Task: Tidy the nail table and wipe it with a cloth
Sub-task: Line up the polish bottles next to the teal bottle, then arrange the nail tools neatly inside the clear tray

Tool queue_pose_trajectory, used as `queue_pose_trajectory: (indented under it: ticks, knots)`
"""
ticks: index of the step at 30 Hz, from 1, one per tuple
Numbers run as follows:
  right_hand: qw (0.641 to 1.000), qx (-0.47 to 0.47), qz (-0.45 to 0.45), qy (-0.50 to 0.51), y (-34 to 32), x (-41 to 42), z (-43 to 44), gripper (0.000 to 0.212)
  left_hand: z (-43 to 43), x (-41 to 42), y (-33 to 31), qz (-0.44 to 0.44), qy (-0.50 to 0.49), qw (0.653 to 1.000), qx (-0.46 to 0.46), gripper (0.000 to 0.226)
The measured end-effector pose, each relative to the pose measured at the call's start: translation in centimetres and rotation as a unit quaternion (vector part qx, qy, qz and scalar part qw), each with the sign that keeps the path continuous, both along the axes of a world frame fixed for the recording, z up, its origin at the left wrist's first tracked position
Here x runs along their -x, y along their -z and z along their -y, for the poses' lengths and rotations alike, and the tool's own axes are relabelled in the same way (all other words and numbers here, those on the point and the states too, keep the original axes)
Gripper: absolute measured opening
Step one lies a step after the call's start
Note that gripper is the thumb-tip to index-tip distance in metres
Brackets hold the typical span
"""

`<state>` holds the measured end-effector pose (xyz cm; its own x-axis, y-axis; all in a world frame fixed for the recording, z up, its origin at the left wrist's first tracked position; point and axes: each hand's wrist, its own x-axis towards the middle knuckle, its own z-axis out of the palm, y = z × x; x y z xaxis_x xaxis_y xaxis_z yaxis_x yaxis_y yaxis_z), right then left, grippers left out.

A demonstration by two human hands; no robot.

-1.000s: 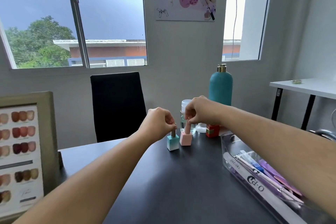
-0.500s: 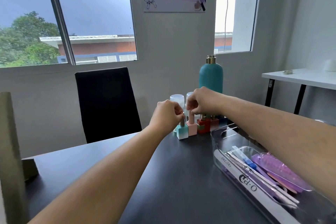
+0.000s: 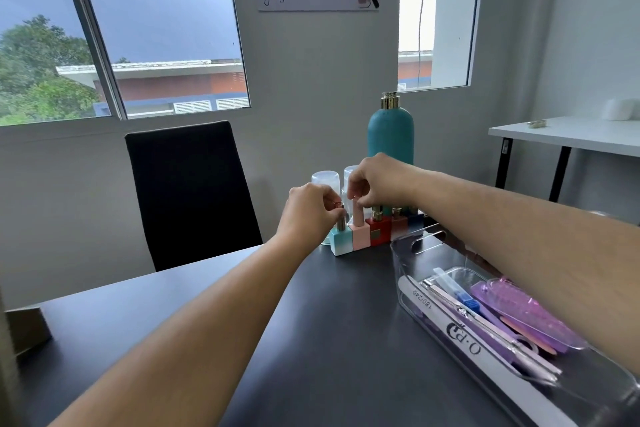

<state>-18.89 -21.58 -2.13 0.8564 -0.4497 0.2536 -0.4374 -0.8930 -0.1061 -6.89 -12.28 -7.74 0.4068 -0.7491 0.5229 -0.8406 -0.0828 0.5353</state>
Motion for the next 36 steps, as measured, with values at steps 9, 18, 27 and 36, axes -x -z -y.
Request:
queue_pose_trajectory:
  ticks: [9,18,27,36]
  knots:
    - [1.000,0.008,-0.001,0.004,-0.1,0.0,0.0,0.014,0.1,-0.1,0.2,0.000,0.006,1.000,0.013,0.005]
    - [0.999,-0.002,0.051,-0.019,-1.2,1.5,-0.4,0.018,-1.1,0.2,-0.1,0.016,0.000,0.998,0.053,0.015]
    - [0.991,-0.058,0.117,0.041,-1.4,9.5,-2.6,0.027,-6.3,5.7,0.1,-0.082,0.051,0.992,0.076,0.020]
    - [0.941,-0.172,0.005,0.291,2.3,16.4,-3.6,0.029,-7.6,10.6,4.7,-0.248,0.140,0.956,-0.075,0.064]
